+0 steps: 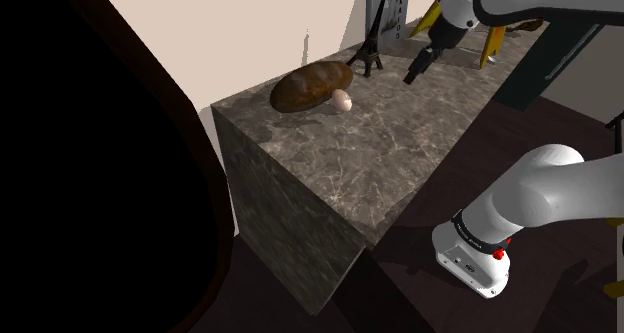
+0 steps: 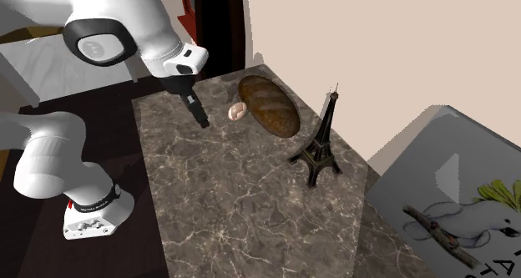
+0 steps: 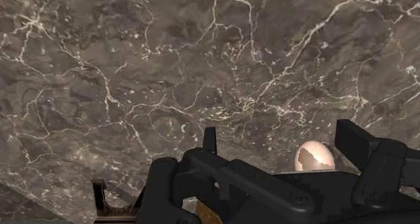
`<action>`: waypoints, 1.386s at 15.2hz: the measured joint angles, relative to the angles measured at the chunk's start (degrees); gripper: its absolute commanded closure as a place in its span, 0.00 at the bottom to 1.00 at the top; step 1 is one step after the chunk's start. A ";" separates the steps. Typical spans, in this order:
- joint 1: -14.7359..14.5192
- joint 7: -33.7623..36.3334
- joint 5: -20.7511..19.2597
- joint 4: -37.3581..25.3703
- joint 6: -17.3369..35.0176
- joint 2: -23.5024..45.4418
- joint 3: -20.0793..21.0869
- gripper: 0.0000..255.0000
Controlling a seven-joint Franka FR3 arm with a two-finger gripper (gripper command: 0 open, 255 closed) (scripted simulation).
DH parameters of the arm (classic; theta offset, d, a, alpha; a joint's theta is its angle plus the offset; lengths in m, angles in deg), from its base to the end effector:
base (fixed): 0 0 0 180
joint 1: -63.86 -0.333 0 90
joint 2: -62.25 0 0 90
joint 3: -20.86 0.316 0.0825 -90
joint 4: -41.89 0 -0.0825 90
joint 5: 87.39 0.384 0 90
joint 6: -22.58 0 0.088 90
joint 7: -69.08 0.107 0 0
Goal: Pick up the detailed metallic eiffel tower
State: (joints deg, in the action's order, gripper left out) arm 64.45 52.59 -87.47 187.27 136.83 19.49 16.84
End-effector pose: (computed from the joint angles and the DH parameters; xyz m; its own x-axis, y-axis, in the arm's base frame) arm 0.3455 -0.0309 0.5299 0.9545 0.2164 0.2051 0.2185 -0.9758 0.0125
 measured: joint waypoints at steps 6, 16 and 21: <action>-2.13 -9.09 4.24 2.45 19.32 5.37 -8.51 0.00; -26.62 -39.77 29.63 -4.59 44.52 18.48 -36.96 0.00; -52.25 -61.59 48.46 -13.88 49.06 18.75 -61.74 0.00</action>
State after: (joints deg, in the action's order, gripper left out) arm 12.20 -9.00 -39.01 173.39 185.89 38.24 -44.89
